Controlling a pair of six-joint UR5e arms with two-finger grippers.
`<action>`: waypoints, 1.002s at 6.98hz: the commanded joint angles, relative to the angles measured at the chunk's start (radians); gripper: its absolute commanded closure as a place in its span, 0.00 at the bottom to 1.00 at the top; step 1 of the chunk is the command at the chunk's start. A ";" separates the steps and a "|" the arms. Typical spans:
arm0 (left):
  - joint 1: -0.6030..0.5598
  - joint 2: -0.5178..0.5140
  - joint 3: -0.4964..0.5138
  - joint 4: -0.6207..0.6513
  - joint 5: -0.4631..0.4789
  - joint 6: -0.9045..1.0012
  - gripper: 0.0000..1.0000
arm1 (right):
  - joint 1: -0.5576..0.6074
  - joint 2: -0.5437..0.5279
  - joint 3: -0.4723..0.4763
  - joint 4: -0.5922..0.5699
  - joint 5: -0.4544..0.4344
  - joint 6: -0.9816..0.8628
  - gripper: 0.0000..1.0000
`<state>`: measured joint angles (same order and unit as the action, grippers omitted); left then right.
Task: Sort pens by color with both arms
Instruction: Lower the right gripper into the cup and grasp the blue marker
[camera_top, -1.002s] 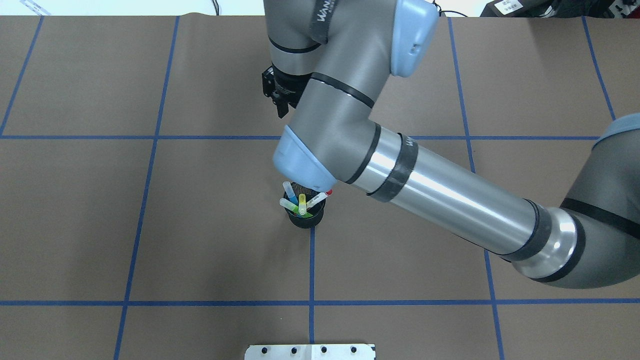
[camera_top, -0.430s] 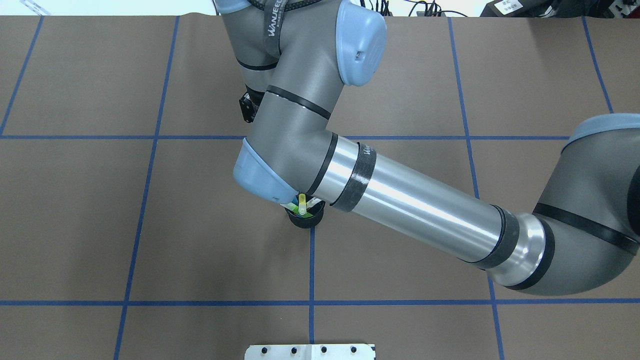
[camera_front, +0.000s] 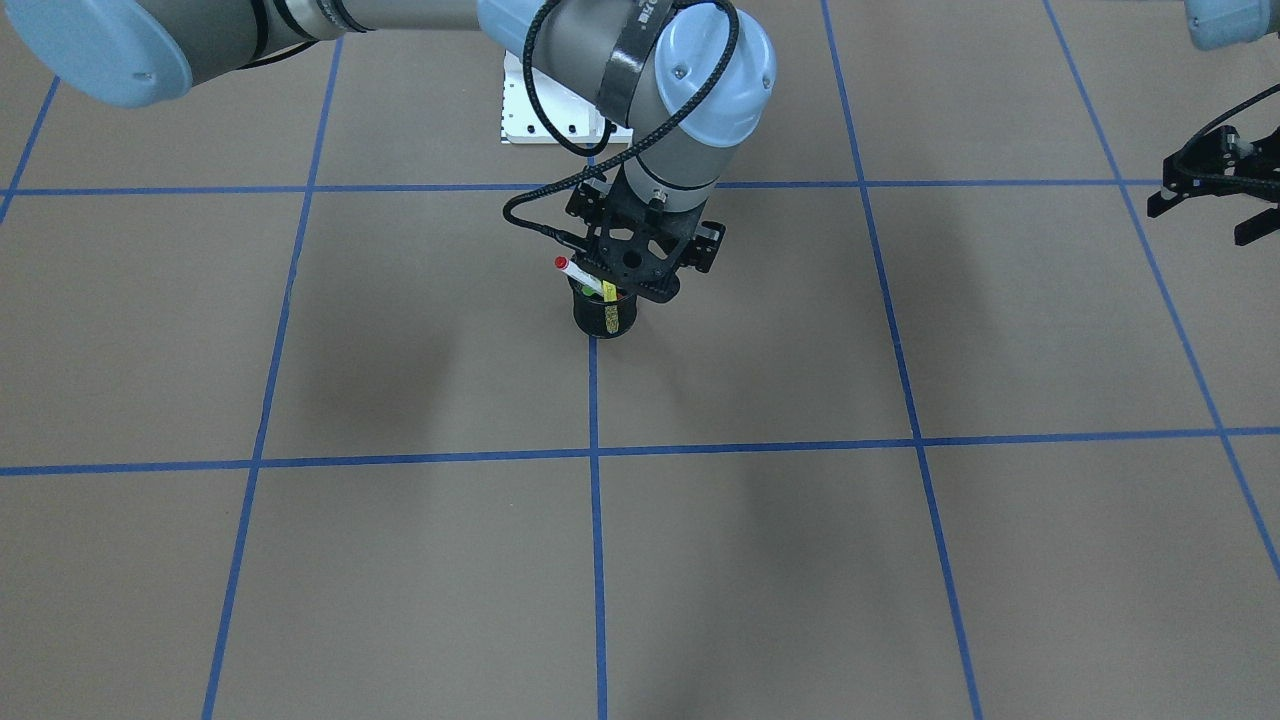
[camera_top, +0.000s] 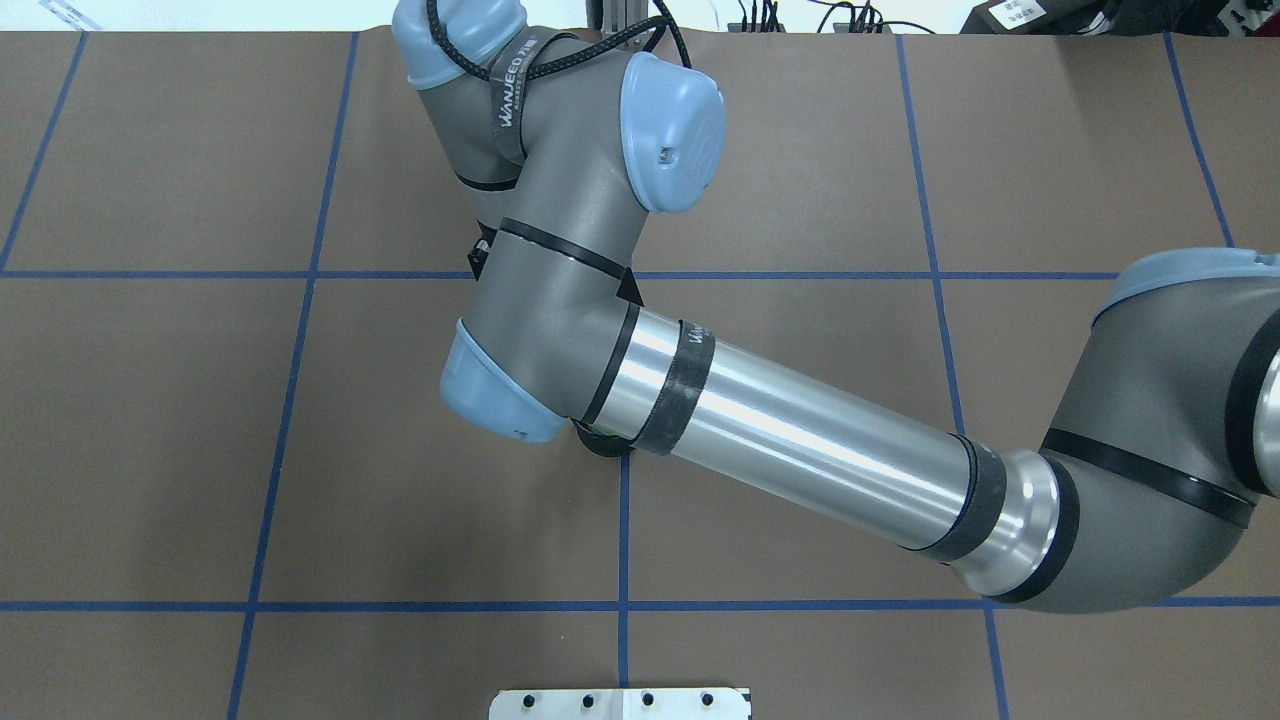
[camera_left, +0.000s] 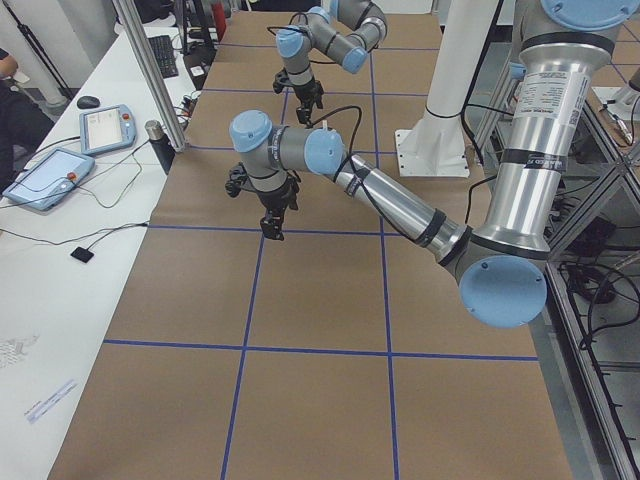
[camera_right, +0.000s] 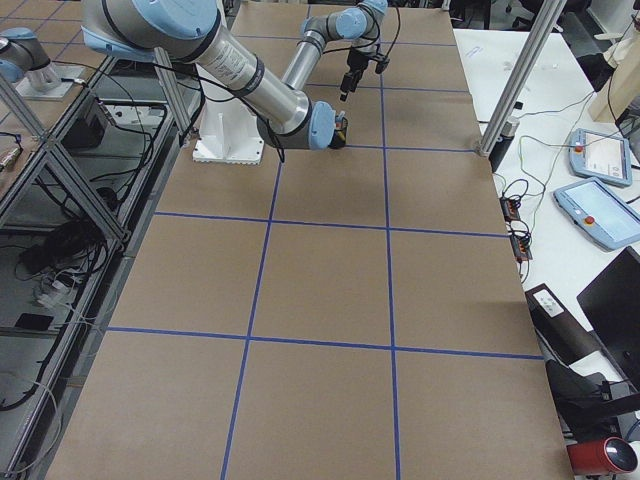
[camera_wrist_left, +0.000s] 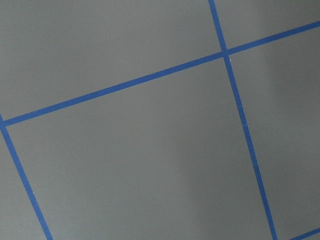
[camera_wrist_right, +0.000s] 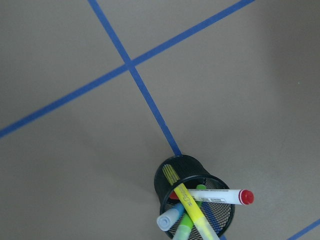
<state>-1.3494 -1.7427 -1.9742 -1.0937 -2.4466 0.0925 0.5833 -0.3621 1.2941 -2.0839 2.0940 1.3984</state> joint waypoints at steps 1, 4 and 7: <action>0.001 0.012 -0.003 -0.002 0.000 0.003 0.01 | 0.000 0.032 -0.067 -0.001 0.000 -0.031 0.04; 0.001 0.014 -0.005 -0.002 0.000 0.003 0.01 | 0.027 0.029 -0.139 0.001 0.059 -0.042 0.04; 0.001 0.023 -0.009 -0.002 0.000 0.003 0.01 | 0.032 0.029 -0.170 0.001 0.138 -0.010 0.05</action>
<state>-1.3484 -1.7209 -1.9825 -1.0953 -2.4467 0.0951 0.6138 -0.3323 1.1302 -2.0831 2.2060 1.3689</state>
